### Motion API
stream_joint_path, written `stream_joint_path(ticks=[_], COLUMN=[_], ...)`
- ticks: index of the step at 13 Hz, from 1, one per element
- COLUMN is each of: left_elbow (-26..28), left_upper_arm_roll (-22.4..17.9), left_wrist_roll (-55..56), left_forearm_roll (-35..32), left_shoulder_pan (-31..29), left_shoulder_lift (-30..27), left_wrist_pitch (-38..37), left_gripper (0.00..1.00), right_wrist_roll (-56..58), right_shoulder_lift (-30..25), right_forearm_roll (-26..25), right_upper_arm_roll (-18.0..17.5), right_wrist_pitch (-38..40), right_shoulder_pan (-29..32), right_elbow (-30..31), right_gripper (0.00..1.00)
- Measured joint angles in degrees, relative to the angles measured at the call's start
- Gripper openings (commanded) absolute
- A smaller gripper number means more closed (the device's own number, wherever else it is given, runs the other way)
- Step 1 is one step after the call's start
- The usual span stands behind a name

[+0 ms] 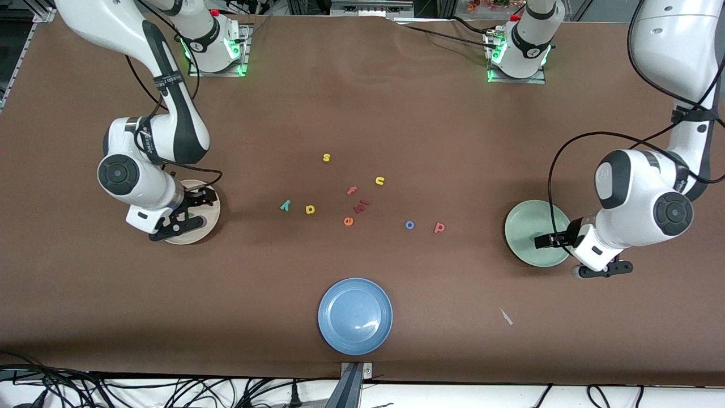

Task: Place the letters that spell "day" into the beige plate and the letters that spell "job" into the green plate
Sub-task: 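Place the b on the white plate while the left gripper places cyan on green, then grasp the cyan y and pink d with the right and left grippers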

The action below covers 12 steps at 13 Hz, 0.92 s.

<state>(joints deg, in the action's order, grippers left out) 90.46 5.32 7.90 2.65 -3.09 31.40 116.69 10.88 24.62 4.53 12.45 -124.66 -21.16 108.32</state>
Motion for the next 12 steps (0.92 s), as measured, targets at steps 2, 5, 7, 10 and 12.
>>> stream_joint_path(ticks=[2,5,7,10,12], left_elbow=[-2.7,-3.4,-3.4,-3.3,-3.0], left_upper_arm_roll=[0.0,0.1,0.2,0.3,0.3], left_wrist_roll=[0.8,5.0,9.9,17.8,22.7], left_forearm_roll=[0.0,0.0,0.0,0.0,0.1], left_shoulder_pan=[0.7,2.8,5.4,10.2,13.0], left_shoulder_lift=[-0.4,-0.3,-0.1,1.4,4.0], left_wrist_pitch=[-3.7,-4.5,-4.5,-1.9,2.6], left_gripper=[0.99,0.99,0.96,0.94,0.92], right_wrist_roll=[-3.2,-10.8,-17.7,-28.2,-33.3], right_shoulder_lift=[0.7,1.3,1.5,2.4,3.7], right_forearm_roll=[4.5,5.9,6.0,6.0,6.0], right_upper_arm_roll=[-0.9,-1.2,-1.3,-1.5,-1.5], right_wrist_pitch=[-0.2,-1.1,-2.4,-4.4,-5.9], right_shoulder_pan=[-0.4,-3.1,-5.4,-8.9,-11.0], right_elbow=[-0.4,-0.7,-0.8,-0.8,-0.8], right_gripper=[1.0,1.0,1.0,1.0,1.0])
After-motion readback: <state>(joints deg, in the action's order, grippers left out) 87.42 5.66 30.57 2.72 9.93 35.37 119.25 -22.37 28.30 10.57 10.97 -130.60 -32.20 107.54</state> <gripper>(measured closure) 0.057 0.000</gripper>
